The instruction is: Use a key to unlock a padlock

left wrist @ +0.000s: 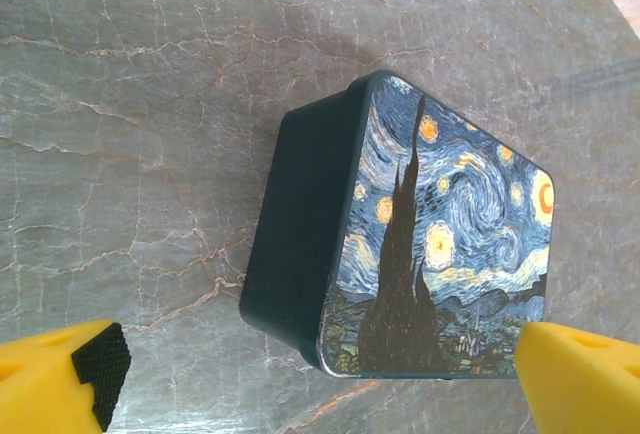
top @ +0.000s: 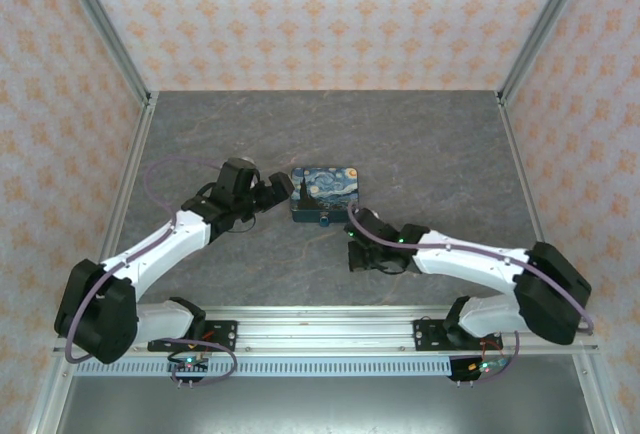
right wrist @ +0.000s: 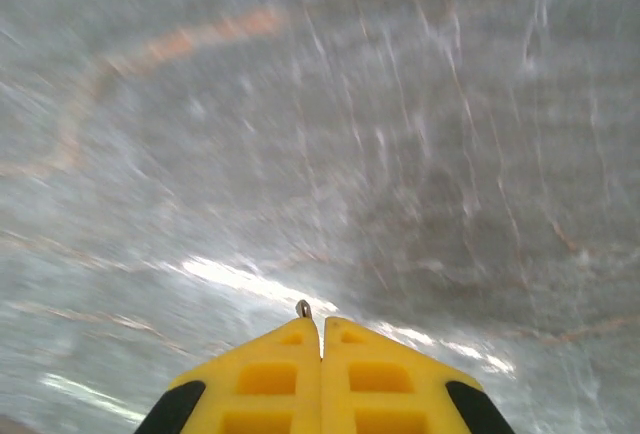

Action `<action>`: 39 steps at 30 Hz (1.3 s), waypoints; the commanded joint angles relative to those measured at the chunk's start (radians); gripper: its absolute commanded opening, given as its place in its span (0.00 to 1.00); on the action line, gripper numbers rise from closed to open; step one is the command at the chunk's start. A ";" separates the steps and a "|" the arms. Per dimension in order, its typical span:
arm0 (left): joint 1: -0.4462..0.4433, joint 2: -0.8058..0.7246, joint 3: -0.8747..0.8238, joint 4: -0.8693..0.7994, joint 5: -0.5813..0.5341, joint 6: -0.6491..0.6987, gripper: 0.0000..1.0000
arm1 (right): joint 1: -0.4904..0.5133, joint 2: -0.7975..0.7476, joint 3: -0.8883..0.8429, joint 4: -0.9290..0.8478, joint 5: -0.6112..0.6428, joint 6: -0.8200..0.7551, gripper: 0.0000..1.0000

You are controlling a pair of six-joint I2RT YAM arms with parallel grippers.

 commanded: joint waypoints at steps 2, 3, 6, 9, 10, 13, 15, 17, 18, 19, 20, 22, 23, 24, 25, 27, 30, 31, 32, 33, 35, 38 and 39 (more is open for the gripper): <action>0.006 -0.032 -0.022 0.058 0.030 -0.066 1.00 | -0.042 -0.098 -0.046 0.158 -0.019 0.115 0.00; 0.006 -0.031 -0.034 0.084 0.049 -0.095 1.00 | -0.050 -0.116 -0.053 0.184 -0.020 0.129 0.00; 0.001 -0.028 -0.065 0.161 0.090 -0.165 1.00 | -0.075 -0.136 -0.063 0.256 -0.027 0.180 0.00; -0.012 -0.036 -0.094 0.224 0.104 -0.246 1.00 | -0.088 -0.140 -0.059 0.318 -0.006 0.237 0.00; -0.018 -0.040 -0.102 0.246 0.105 -0.269 1.00 | -0.092 -0.139 -0.056 0.337 0.006 0.260 0.00; -0.044 -0.050 -0.111 0.300 0.095 -0.347 1.00 | -0.106 -0.119 -0.036 0.416 0.026 0.336 0.00; -0.058 -0.050 -0.115 0.323 0.086 -0.396 0.99 | -0.111 -0.097 -0.016 0.452 0.043 0.374 0.00; -0.070 -0.045 -0.120 0.373 0.088 -0.447 0.97 | -0.118 -0.062 0.010 0.494 0.051 0.409 0.00; -0.076 -0.042 -0.123 0.396 0.085 -0.473 0.96 | -0.123 -0.043 0.020 0.513 0.051 0.425 0.00; -0.082 -0.042 -0.129 0.425 0.080 -0.496 0.95 | -0.129 -0.026 0.028 0.540 0.046 0.438 0.00; -0.087 -0.042 -0.132 0.442 0.074 -0.515 0.94 | -0.136 -0.010 0.036 0.559 0.039 0.451 0.00; -0.096 -0.038 -0.139 0.470 0.067 -0.555 0.92 | -0.144 0.011 0.048 0.581 0.041 0.476 0.00; -0.102 -0.037 -0.147 0.491 0.059 -0.578 0.90 | -0.149 0.020 0.049 0.595 0.048 0.496 0.00; -0.107 -0.035 -0.155 0.516 0.051 -0.599 0.88 | -0.154 0.030 0.045 0.615 0.051 0.520 0.00; -0.113 -0.031 -0.163 0.539 0.045 -0.616 0.86 | -0.160 0.041 0.038 0.647 0.051 0.543 0.00; -0.120 -0.020 -0.168 0.564 0.040 -0.635 0.83 | -0.169 0.061 0.028 0.698 0.041 0.577 0.00; -0.134 0.003 -0.166 0.597 0.037 -0.642 0.81 | -0.177 0.092 0.023 0.776 -0.002 0.594 0.00; -0.134 0.011 -0.161 0.602 0.042 -0.638 0.80 | -0.179 0.097 0.025 0.786 -0.018 0.583 0.00; -0.134 0.018 -0.152 0.601 0.050 -0.624 0.80 | -0.182 0.098 0.029 0.787 -0.038 0.563 0.00; -0.134 0.019 -0.135 0.580 0.057 -0.596 0.80 | -0.184 0.093 0.025 0.802 -0.055 0.534 0.00; -0.135 0.010 -0.096 0.500 0.064 -0.510 0.80 | -0.202 0.071 0.017 0.797 -0.106 0.472 0.00; -0.131 -0.009 -0.045 0.388 0.063 -0.381 0.81 | -0.251 0.021 -0.008 0.761 -0.192 0.358 0.00; -0.126 -0.015 -0.028 0.356 0.064 -0.341 0.81 | -0.273 0.002 -0.021 0.760 -0.236 0.308 0.00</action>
